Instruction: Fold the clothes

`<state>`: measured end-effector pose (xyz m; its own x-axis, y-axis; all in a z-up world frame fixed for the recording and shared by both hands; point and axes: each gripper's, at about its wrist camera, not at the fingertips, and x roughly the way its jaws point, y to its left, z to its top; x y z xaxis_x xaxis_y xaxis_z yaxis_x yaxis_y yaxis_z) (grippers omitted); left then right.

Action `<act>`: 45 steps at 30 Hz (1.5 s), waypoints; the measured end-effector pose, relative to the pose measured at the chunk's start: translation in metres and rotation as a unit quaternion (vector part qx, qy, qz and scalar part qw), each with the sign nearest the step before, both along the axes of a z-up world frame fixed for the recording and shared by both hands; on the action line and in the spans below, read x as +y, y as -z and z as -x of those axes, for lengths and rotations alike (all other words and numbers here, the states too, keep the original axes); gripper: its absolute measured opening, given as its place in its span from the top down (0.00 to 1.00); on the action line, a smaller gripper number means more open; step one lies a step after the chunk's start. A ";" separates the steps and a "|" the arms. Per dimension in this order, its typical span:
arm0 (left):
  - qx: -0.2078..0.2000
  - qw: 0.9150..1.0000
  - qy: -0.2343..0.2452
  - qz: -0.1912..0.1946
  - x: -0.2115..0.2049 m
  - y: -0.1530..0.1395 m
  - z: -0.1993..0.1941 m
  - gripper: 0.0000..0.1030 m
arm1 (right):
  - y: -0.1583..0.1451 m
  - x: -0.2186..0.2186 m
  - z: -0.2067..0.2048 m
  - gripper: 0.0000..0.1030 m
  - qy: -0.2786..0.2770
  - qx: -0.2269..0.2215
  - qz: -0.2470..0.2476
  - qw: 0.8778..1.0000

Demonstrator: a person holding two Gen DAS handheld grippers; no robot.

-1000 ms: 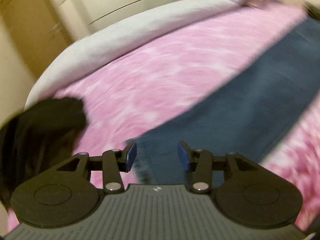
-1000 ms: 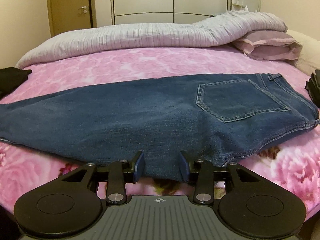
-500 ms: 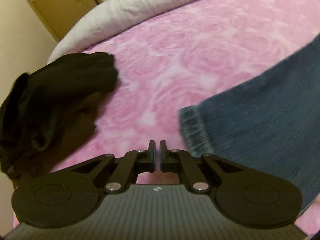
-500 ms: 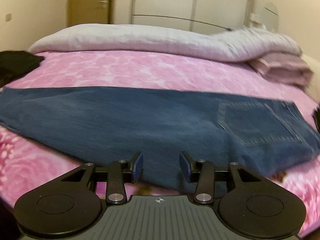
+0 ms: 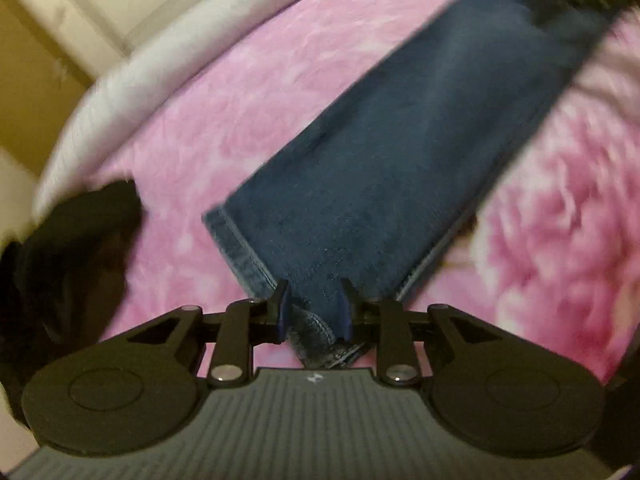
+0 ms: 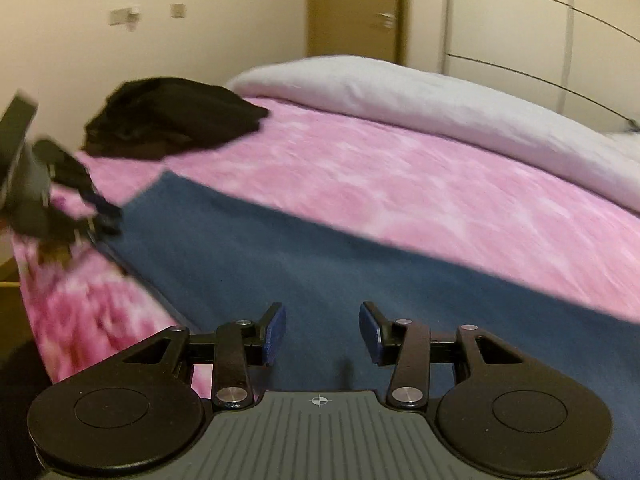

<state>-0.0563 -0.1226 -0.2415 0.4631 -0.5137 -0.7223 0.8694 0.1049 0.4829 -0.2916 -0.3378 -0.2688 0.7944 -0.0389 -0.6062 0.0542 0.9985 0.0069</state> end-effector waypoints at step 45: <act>0.009 0.997 -0.062 0.037 -0.033 -0.006 0.039 0.73 | 0.015 -0.163 0.250 0.56 0.368 -0.064 -0.064 0.925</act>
